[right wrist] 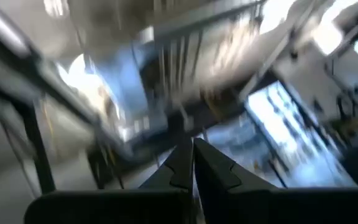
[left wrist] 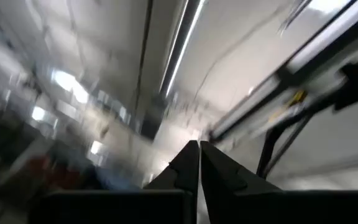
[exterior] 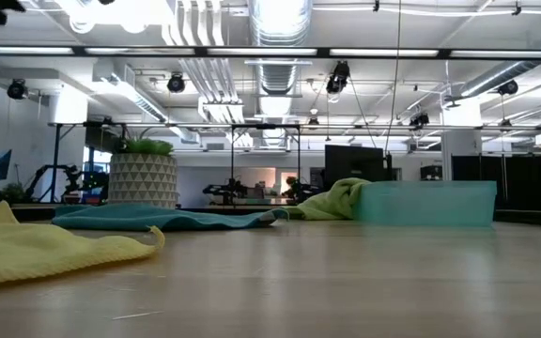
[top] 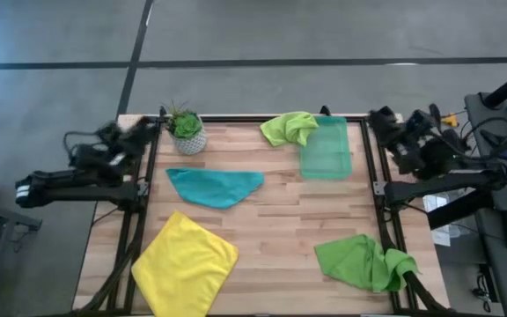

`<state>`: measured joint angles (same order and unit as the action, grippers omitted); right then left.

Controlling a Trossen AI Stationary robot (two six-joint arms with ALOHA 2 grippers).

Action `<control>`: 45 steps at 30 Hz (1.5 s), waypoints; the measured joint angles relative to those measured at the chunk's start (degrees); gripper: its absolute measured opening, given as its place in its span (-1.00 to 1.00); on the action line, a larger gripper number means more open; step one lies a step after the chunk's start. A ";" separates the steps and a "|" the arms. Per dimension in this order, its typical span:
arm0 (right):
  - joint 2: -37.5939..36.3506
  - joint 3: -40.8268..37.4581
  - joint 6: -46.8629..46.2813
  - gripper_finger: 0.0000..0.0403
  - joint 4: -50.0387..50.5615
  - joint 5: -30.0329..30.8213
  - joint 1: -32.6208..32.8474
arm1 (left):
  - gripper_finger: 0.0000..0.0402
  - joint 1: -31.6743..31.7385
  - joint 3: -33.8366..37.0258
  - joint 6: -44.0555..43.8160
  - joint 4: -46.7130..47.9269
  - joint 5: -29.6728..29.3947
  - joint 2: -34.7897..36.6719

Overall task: Fold microfiber towels
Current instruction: Fold the blue towel

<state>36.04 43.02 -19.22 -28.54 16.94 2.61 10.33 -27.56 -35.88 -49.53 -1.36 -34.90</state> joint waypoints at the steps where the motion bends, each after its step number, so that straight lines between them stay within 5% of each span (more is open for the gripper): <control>1: 0.33 1.70 -0.02 -0.96 5.05 -1.50 0.00 | -1.00 -0.02 -2.86 -0.76 6.00 1.34 -1.14; 8: 6.05 15.53 1.98 -0.96 37.35 -6.77 3.83 | -1.00 -4.42 -21.86 3.24 45.40 3.64 -8.26; 13: 10.74 24.60 1.76 -0.96 61.62 -4.88 8.58 | -1.00 -11.78 -30.08 4.63 64.40 -2.61 -11.86; 17: 14.64 26.80 -3.84 -0.96 71.72 -6.53 14.10 | -1.00 -19.43 -31.31 2.20 74.03 -10.14 -13.94; 24: 19.70 20.53 -12.45 -0.96 72.61 -8.73 25.37 | -1.00 -29.41 -28.92 -7.08 81.95 -16.74 -16.93; 30: 20.25 14.03 -15.28 -0.96 61.55 -8.07 26.21 | -1.00 -31.32 -26.94 -8.73 81.54 -17.69 -19.73; 37: 21.84 8.43 -9.68 -0.96 45.81 -8.08 18.05 | -1.00 -31.32 -26.79 -8.28 81.22 -18.05 -21.22; 45: 33.27 6.46 -3.75 -0.93 36.27 -22.08 1.94 | -1.00 -31.32 -27.00 -4.87 81.34 -21.37 -18.03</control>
<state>69.31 49.48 -22.97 7.73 -5.14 4.55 -20.99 -54.56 -40.75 31.82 -22.73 -52.93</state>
